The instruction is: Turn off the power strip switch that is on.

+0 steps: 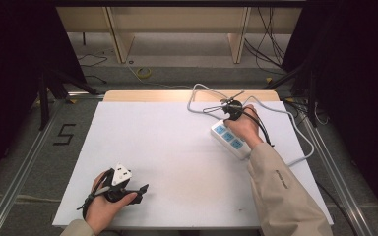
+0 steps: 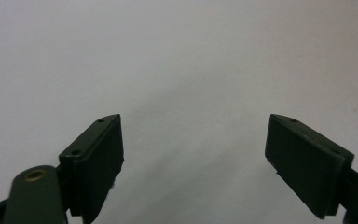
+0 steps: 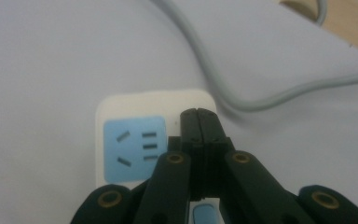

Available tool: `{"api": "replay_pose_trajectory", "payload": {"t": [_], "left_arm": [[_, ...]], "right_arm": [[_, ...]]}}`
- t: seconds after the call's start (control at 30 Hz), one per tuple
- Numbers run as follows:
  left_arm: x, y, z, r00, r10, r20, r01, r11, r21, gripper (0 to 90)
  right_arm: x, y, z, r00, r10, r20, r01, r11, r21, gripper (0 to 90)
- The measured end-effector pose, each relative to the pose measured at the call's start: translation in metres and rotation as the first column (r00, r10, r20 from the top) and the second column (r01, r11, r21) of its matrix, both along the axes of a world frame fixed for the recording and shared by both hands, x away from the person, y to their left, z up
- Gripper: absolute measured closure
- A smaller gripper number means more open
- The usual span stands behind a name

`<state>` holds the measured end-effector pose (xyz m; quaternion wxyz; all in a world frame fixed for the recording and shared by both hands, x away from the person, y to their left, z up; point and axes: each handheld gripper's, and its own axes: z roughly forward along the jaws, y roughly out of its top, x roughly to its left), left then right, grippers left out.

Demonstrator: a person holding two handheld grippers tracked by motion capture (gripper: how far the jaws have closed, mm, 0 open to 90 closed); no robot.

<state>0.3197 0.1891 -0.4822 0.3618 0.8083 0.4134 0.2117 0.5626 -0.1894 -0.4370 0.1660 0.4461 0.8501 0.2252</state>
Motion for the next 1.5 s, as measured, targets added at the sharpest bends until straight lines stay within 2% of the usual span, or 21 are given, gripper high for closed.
{"api": "replay_pose_trajectory", "payload": {"t": [0.3,0.8,1.07,1.5], "left_arm": [[0.0,-0.001,-0.001,1.0,0.002,-0.001,-0.002,1.0,-0.002,18.9],[0.0,-0.001,-0.001,1.0,0.004,0.0,-0.004,1.0,-0.002,19.0],[0.0,0.0,-0.001,1.0,0.004,-0.002,-0.004,1.0,0.001,19.0],[0.0,0.0,-0.001,1.0,0.004,-0.002,-0.004,1.0,0.004,19.0]], "right_arm": [[-0.01,-0.001,0.002,0.9994,0.031,0.017,-0.032,0.9994,0.016,90.0],[-0.025,-0.006,0.004,0.9989,0.043,0.02,-0.044,0.9985,0.033,90.0],[-0.034,-0.01,0.005,0.9982,0.048,0.036,-0.049,0.998,0.039,90.0],[-0.055,-0.017,0.01,0.9972,0.061,0.044,-0.064,0.9955,0.069,87.4]]}}
